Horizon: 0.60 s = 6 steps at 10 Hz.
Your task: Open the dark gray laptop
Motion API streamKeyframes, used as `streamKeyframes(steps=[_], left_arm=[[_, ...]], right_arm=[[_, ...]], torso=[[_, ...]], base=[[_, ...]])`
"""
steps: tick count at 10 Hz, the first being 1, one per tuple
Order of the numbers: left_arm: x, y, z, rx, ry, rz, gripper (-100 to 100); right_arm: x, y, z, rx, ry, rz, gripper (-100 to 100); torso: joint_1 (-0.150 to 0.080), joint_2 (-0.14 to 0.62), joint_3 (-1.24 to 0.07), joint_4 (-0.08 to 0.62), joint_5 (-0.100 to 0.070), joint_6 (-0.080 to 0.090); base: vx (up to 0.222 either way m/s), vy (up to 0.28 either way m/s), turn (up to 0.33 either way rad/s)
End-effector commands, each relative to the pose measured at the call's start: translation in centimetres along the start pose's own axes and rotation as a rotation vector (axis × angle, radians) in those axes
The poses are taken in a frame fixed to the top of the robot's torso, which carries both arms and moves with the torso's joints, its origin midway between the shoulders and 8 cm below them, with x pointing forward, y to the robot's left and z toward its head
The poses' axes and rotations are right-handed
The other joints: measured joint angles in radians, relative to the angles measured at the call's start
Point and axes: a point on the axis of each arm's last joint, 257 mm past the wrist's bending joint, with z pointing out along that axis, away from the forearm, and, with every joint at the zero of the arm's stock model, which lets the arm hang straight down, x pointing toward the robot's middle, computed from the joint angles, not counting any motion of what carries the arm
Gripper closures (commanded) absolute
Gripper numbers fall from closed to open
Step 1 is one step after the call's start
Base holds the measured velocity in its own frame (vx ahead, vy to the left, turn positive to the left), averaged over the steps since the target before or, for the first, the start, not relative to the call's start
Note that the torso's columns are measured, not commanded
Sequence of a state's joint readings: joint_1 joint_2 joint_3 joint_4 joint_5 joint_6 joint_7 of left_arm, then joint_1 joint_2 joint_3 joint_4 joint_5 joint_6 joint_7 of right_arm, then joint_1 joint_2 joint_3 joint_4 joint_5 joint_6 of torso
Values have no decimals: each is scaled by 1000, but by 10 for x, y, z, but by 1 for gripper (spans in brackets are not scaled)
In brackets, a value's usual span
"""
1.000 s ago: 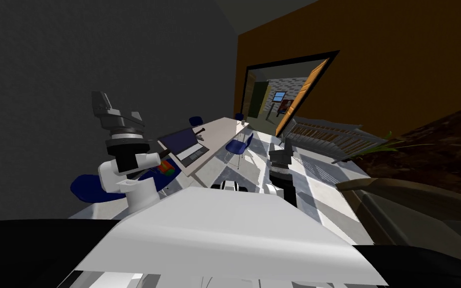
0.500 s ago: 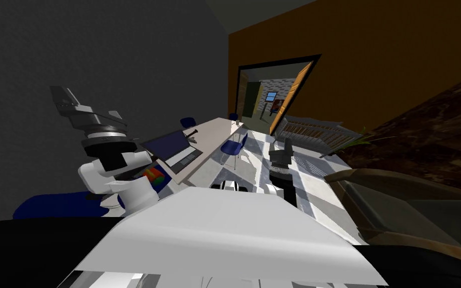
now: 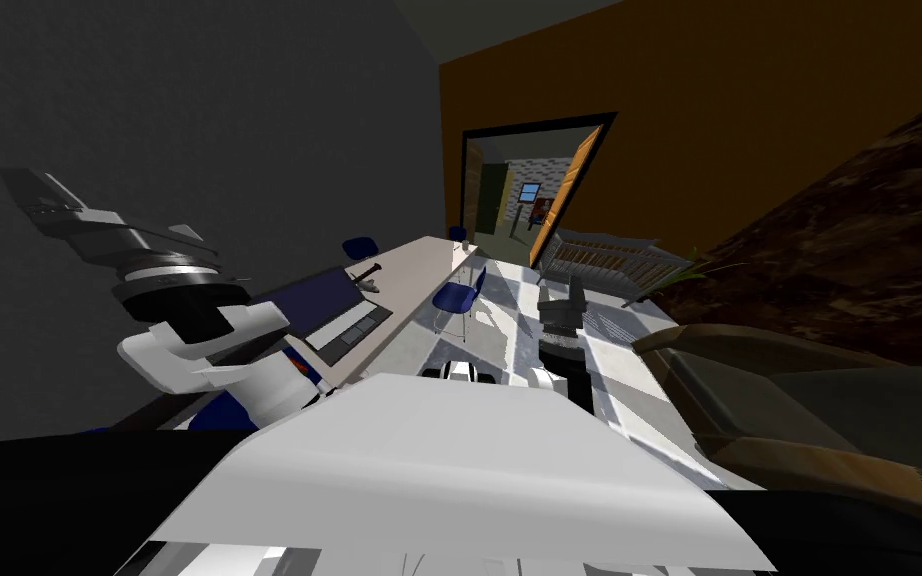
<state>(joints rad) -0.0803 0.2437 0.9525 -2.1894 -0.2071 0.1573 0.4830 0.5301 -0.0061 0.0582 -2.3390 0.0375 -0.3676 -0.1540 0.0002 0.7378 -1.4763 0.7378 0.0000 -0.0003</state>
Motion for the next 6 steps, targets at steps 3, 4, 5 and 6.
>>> streamKeyframes(steps=[3,4,5,6], left_arm=[[-75,17,1,-53,-185,-9,-100],[-86,14,-1,-47,-206,0,-100],[-104,23,-5,-68,-255,-8,-100],[-111,20,-7,-64,-269,-2,-100]], right_arm=[[0,0,0,0,0,0,0],[0,0,0,0,0,0,0],[0,0,0,0,0,0,0],[0,0,0,0,0,0,0]], torso=[[0,0,0,0,0,1],[-1,-2,-1,-1,0,1],[0,-1,0,0,0,-1],[0,0,0,0,0,1]], base=[[95,-16,-226],[108,-13,-97],[106,-9,-168],[73,2,-100]])
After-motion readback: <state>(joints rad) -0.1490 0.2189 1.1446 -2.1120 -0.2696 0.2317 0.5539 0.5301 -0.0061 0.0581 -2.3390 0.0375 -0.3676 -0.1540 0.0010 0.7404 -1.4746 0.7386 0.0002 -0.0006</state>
